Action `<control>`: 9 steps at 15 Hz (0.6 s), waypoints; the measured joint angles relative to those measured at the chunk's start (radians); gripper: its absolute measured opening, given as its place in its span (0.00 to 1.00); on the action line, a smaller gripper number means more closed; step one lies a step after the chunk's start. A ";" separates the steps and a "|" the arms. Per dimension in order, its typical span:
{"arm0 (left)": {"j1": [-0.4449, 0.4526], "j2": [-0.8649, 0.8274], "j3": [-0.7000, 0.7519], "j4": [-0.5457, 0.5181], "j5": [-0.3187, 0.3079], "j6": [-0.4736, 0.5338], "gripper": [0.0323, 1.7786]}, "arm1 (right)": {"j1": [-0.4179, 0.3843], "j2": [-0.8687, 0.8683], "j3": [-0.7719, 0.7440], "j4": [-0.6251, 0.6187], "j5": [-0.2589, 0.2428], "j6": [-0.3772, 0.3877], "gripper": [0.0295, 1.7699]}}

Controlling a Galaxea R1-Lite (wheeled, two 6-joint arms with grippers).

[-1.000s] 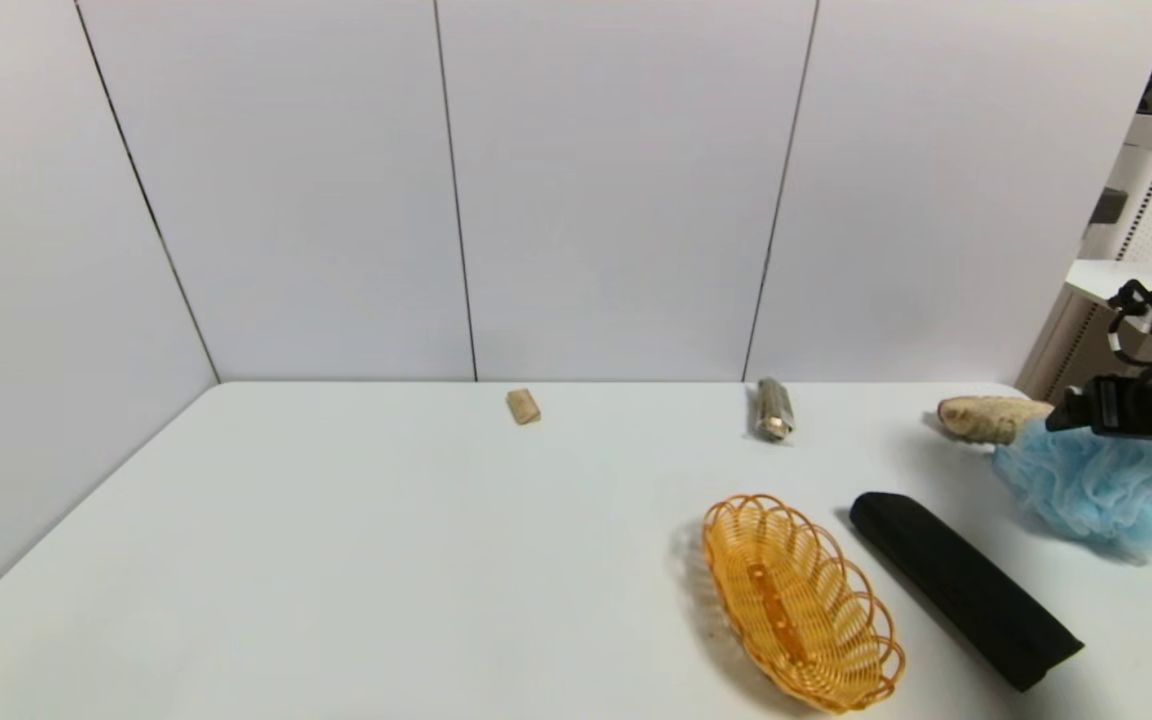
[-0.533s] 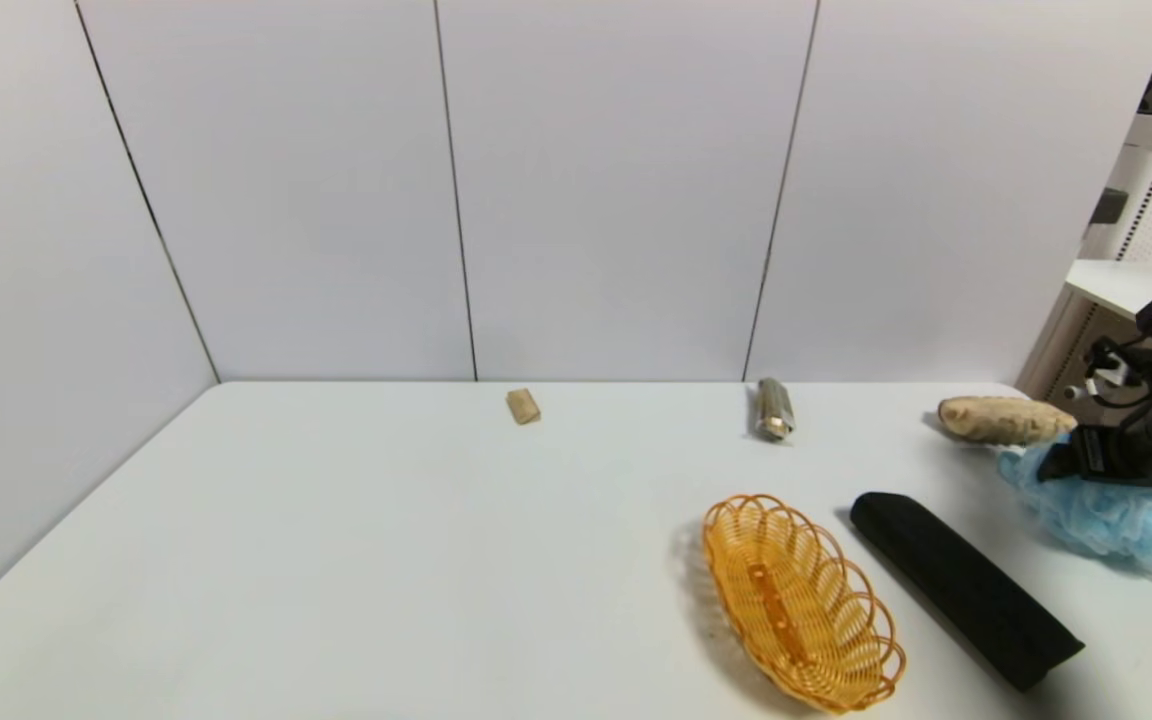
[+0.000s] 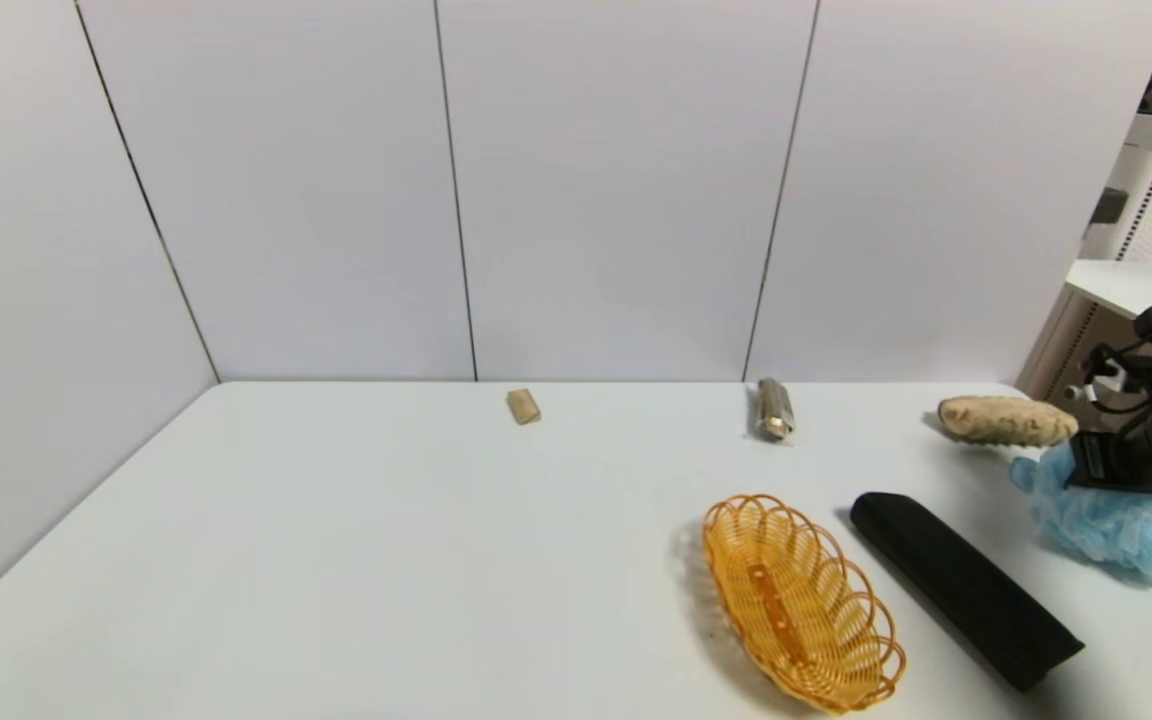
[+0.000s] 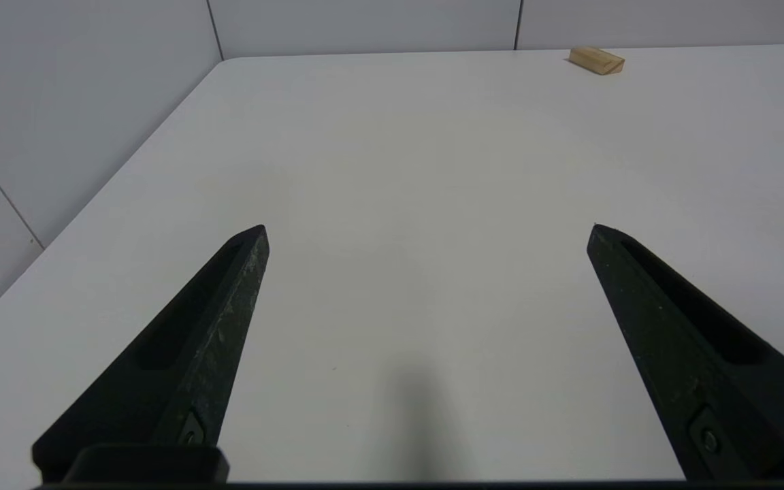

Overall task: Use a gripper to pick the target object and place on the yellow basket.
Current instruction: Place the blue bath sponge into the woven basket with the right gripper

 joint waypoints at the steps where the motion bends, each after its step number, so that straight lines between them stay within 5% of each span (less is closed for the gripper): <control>1: 0.000 0.000 0.000 0.000 0.000 0.000 0.95 | 0.000 -0.004 -0.016 0.000 0.001 0.000 0.35; 3: 0.000 0.000 0.000 0.000 0.000 0.000 0.95 | 0.006 -0.020 -0.057 0.000 0.001 0.002 0.20; 9: 0.000 0.000 0.000 0.000 0.000 0.000 0.95 | 0.113 -0.140 -0.111 -0.001 0.034 0.012 0.17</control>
